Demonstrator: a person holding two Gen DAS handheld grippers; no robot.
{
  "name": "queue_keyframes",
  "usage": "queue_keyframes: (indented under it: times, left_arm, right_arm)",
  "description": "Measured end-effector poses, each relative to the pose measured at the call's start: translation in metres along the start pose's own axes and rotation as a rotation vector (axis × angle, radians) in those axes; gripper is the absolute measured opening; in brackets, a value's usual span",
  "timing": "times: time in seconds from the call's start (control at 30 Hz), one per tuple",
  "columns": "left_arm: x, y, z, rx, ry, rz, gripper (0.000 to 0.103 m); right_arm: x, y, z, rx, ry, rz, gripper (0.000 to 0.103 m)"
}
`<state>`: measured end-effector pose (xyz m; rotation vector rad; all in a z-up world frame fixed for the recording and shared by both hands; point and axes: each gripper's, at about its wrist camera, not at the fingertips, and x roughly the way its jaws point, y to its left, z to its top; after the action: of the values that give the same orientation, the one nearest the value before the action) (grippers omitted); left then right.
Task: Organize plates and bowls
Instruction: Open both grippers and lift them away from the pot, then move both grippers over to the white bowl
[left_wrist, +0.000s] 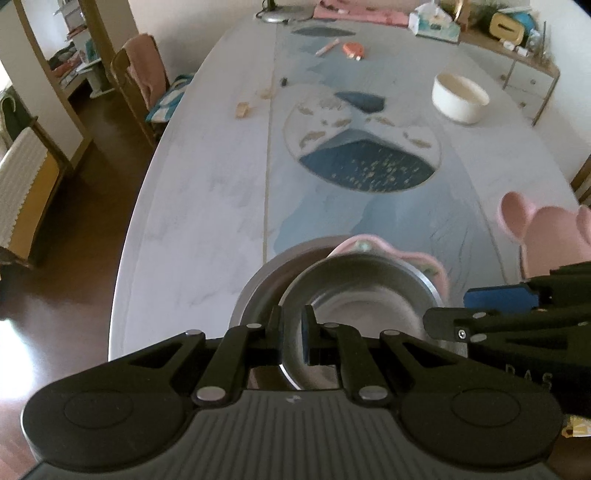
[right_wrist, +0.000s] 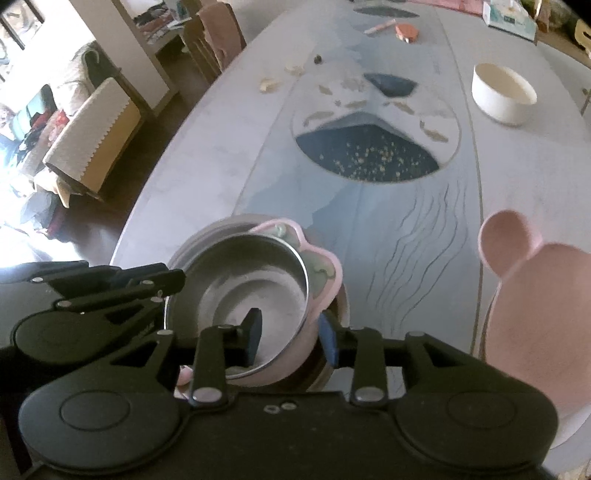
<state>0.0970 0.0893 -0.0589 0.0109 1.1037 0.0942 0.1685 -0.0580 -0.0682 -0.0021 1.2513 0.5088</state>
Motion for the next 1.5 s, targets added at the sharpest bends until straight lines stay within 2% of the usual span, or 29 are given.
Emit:
queue_keyframes:
  times: [0.17, 0.53, 0.6, 0.67, 0.73, 0.83, 0.87, 0.9, 1.07, 1.2, 1.47, 1.5]
  left_arm:
    - [-0.018, -0.006, 0.011, 0.003, -0.044, -0.025, 0.008]
    - [-0.046, -0.029, 0.054, 0.019, -0.141, -0.042, 0.009]
    - [-0.048, -0.034, 0.066, 0.012, -0.152, -0.054, 0.010]
    - [-0.048, -0.041, 0.078, 0.010, -0.164, -0.066, 0.011]
    - [-0.047, -0.050, 0.091, 0.015, -0.178, -0.068, 0.016]
    - [-0.045, -0.065, 0.111, 0.015, -0.209, -0.066, 0.047]
    - [-0.046, -0.069, 0.117, 0.012, -0.226, -0.061, 0.063]
    - [-0.046, -0.074, 0.123, 0.009, -0.242, -0.055, 0.068]
    - [-0.034, -0.101, 0.161, 0.018, -0.254, -0.069, 0.069]
    - [-0.019, -0.125, 0.192, 0.034, -0.262, -0.074, 0.075]
    - [0.025, -0.168, 0.243, 0.040, -0.246, -0.110, 0.076]
    - [0.031, -0.171, 0.249, 0.035, -0.236, -0.116, 0.076]
  right_arm:
    - [-0.020, -0.006, 0.008, -0.008, -0.030, 0.025, 0.037]
    - [-0.069, -0.034, 0.035, -0.019, -0.127, 0.053, 0.050]
    - [-0.076, -0.045, 0.044, -0.013, -0.149, 0.052, 0.060]
    - [-0.085, -0.059, 0.053, -0.007, -0.181, 0.039, 0.062]
    - [-0.093, -0.072, 0.062, -0.003, -0.205, 0.023, 0.064]
    - [-0.100, -0.097, 0.077, 0.010, -0.231, 0.004, 0.065]
    - [-0.102, -0.106, 0.082, 0.014, -0.239, -0.003, 0.066]
    - [-0.104, -0.114, 0.088, 0.018, -0.247, -0.010, 0.066]
    - [-0.110, -0.157, 0.111, 0.045, -0.281, -0.034, 0.071]
    - [-0.109, -0.193, 0.132, 0.064, -0.300, -0.058, 0.080]
    - [-0.087, -0.253, 0.170, 0.096, -0.284, -0.103, 0.090]
    - [-0.083, -0.260, 0.174, 0.103, -0.277, -0.107, 0.095]
